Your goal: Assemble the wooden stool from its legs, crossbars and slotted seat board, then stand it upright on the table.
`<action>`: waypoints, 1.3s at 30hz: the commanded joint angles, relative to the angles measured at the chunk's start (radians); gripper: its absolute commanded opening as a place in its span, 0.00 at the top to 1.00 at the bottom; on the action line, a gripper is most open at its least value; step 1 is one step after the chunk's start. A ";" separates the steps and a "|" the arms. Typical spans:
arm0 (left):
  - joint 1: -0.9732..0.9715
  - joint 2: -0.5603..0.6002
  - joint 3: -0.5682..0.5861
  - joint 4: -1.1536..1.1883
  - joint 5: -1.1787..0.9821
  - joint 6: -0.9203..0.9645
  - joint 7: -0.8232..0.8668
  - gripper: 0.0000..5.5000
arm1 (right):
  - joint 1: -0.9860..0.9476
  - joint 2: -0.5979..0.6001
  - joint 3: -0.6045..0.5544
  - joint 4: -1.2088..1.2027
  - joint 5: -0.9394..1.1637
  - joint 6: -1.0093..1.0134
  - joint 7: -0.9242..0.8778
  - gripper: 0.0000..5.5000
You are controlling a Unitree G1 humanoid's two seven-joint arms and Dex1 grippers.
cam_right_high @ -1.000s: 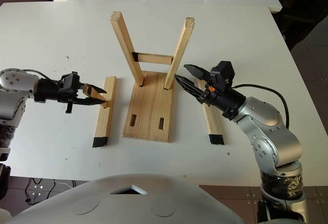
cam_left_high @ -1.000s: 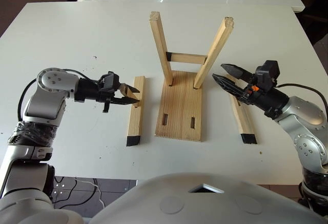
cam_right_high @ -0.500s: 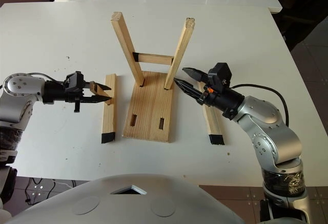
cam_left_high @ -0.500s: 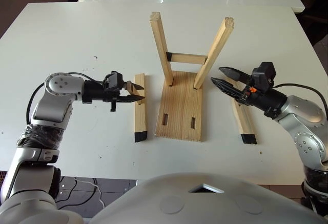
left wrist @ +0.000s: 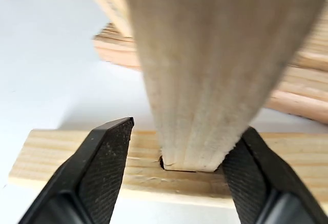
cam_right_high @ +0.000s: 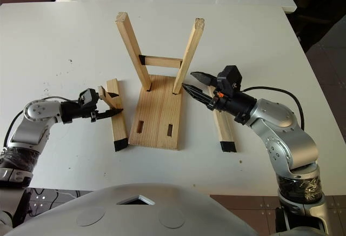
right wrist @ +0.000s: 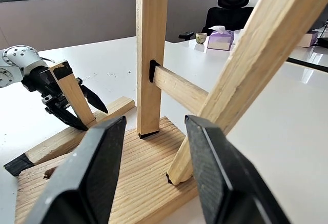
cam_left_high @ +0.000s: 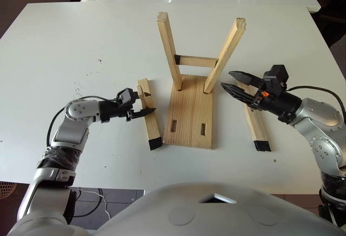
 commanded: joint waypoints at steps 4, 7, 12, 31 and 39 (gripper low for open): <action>0.113 0.015 0.119 -0.223 -0.125 0.116 0.034 0.48 | -0.030 -0.035 -0.022 0.011 -0.004 0.002 0.023 0.62; 0.136 0.029 0.184 -0.375 -0.212 0.213 0.062 0.48 | -0.045 -0.040 -0.025 0.008 -0.005 -0.001 0.029 0.62; 0.113 0.056 0.307 -0.576 -0.365 0.374 0.140 0.48 | -0.060 -0.048 -0.038 0.017 0.002 0.000 0.042 0.62; -0.082 0.034 0.325 -0.616 -0.534 0.610 0.215 0.60 | -0.051 -0.045 0.015 0.015 -0.064 -0.039 0.058 0.62; 0.056 0.011 0.196 -0.502 -0.442 0.599 0.124 0.60 | -0.017 -0.015 0.107 0.030 -0.169 -0.062 0.009 0.62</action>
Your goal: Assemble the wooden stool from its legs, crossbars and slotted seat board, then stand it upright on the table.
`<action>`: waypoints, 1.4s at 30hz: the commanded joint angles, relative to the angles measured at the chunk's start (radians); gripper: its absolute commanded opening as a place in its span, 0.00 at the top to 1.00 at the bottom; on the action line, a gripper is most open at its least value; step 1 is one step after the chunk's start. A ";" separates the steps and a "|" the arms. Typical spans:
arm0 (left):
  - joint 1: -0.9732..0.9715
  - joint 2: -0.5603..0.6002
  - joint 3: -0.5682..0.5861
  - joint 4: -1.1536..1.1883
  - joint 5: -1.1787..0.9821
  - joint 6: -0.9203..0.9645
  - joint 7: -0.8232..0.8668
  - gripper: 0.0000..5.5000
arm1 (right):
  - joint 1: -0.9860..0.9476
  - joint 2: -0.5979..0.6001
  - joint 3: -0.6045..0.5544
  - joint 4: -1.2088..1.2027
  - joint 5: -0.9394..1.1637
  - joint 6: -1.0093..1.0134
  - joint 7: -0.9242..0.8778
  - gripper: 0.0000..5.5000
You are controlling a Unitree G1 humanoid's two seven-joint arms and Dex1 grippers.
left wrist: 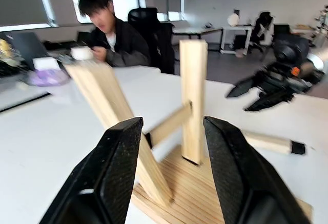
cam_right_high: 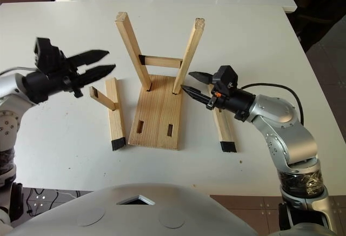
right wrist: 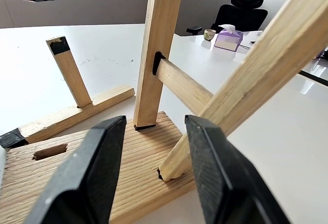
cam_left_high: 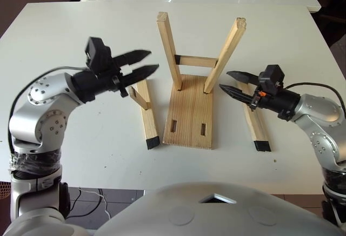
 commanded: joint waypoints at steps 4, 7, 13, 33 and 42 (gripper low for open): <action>0.035 -0.062 -0.097 0.222 0.110 -0.045 -0.048 0.60 | 0.019 0.013 0.050 0.048 -0.095 -0.011 -0.045 0.62; -0.036 -0.063 -0.022 0.174 -0.004 0.029 -0.034 0.60 | 0.030 0.015 0.036 0.036 -0.091 -0.007 -0.050 0.62; -0.178 -0.030 0.112 0.081 -0.204 0.152 0.037 0.60 | 0.054 0.029 0.024 0.022 -0.087 -0.018 -0.057 0.62; -0.240 -0.074 0.129 0.059 -0.244 0.186 0.143 0.60 | 0.006 0.053 0.025 0.052 -0.091 -0.022 -0.051 0.62; -0.180 -0.117 0.102 0.040 -0.221 0.182 0.181 0.60 | -0.002 0.054 0.001 0.062 -0.088 -0.022 -0.059 0.62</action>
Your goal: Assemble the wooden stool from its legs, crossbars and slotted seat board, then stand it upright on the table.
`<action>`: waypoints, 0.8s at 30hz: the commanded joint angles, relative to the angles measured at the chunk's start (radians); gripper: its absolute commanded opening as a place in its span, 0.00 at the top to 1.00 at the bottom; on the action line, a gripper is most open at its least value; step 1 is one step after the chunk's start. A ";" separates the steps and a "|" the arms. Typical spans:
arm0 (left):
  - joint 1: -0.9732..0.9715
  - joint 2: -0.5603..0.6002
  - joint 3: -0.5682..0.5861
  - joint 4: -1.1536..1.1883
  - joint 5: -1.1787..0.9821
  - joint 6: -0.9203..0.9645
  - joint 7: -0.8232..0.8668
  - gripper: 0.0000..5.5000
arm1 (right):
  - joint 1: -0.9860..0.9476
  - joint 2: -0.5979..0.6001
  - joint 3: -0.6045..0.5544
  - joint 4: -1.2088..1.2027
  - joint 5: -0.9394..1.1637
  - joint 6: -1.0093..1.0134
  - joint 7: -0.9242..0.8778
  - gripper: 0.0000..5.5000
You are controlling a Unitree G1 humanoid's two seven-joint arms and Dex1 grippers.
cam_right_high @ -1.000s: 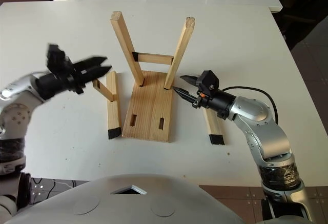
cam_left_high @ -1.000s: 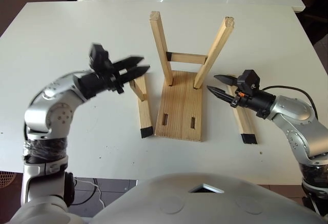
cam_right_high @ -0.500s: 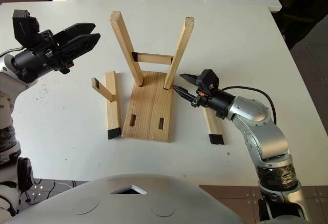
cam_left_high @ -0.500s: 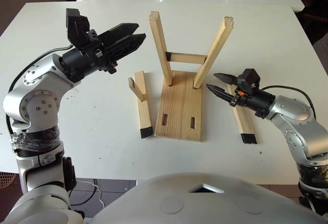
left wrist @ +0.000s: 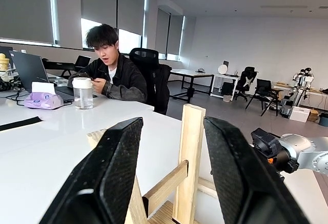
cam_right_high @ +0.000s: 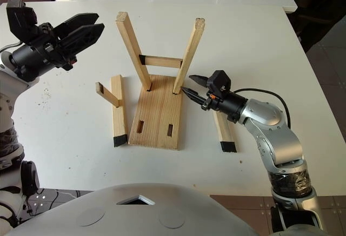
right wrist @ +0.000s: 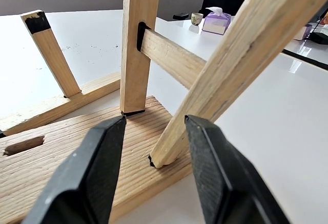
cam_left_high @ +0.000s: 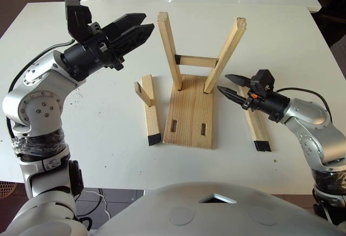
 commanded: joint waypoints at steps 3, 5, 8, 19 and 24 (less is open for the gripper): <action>0.124 -0.070 -0.101 0.061 0.121 -0.044 0.020 0.60 | 0.004 0.002 -0.026 0.009 -0.003 -0.007 -0.009 0.62; 0.182 -0.100 -0.158 0.133 0.216 -0.107 0.009 0.60 | 0.007 -0.001 -0.031 0.019 -0.007 -0.010 -0.008 0.62; 0.201 -0.123 -0.176 0.165 0.263 -0.155 0.004 0.60 | 0.000 -0.009 -0.034 0.030 -0.008 -0.012 0.001 0.62; 0.009 0.023 0.053 -0.227 -0.155 0.048 0.188 0.60 | 0.020 -0.029 -0.084 0.009 0.010 -0.008 0.008 0.62; 0.393 0.104 0.027 -0.425 -0.134 0.126 0.154 0.60 | 0.096 -0.030 -0.167 -0.043 0.045 0.008 -0.001 0.62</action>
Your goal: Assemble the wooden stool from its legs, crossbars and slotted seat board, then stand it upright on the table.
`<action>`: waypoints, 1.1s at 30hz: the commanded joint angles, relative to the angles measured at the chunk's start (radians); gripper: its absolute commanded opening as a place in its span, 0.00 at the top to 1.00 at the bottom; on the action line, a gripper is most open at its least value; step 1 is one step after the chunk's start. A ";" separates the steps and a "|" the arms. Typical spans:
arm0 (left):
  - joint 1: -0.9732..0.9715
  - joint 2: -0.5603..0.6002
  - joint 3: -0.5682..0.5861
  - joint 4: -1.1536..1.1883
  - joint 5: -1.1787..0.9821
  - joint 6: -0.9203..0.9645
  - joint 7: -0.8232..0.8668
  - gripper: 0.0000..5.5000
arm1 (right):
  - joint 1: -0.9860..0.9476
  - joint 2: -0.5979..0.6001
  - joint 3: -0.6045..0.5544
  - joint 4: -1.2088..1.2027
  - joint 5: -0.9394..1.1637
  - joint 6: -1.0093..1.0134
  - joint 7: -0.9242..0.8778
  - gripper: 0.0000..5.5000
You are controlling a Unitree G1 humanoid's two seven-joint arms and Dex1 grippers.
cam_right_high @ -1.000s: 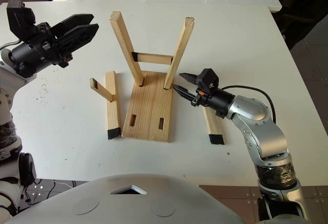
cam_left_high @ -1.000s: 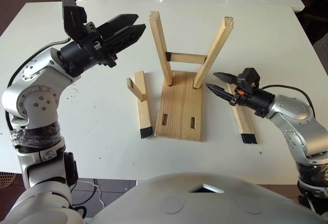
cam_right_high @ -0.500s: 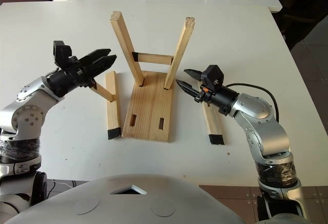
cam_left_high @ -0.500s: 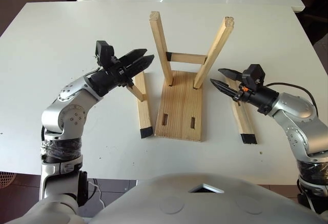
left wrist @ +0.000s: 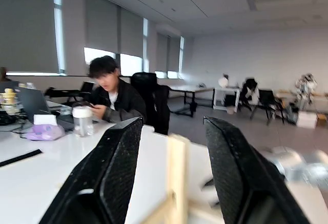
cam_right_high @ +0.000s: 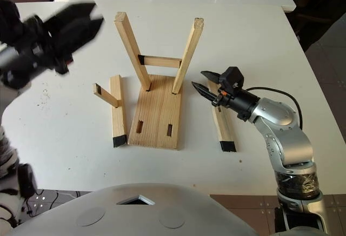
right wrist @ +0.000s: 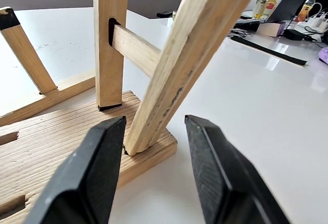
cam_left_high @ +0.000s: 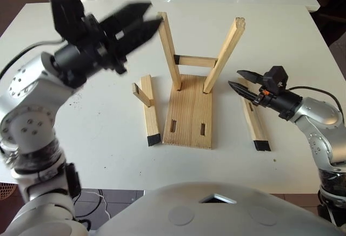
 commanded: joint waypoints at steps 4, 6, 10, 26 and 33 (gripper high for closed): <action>0.488 -0.056 -0.236 -0.095 0.306 -0.067 0.027 0.60 | 0.030 -0.019 -0.062 -0.028 0.035 0.017 0.004 0.62; 0.530 -0.088 -0.307 -0.037 0.416 -0.130 0.040 0.60 | 0.007 -0.021 -0.055 -0.018 0.035 0.017 0.008 0.62; 0.604 -0.098 -0.372 0.025 0.572 -0.234 0.019 0.60 | -0.006 -0.028 -0.059 -0.006 0.034 0.015 0.019 0.62; 0.651 0.065 -0.452 0.328 0.932 -0.531 -0.173 0.60 | 0.148 -0.008 -0.140 -0.070 0.019 -0.016 -0.055 0.62; 0.513 0.160 -0.439 0.437 0.968 -0.536 -0.241 0.60 | 0.197 0.028 -0.155 -0.118 0.009 -0.023 -0.116 0.62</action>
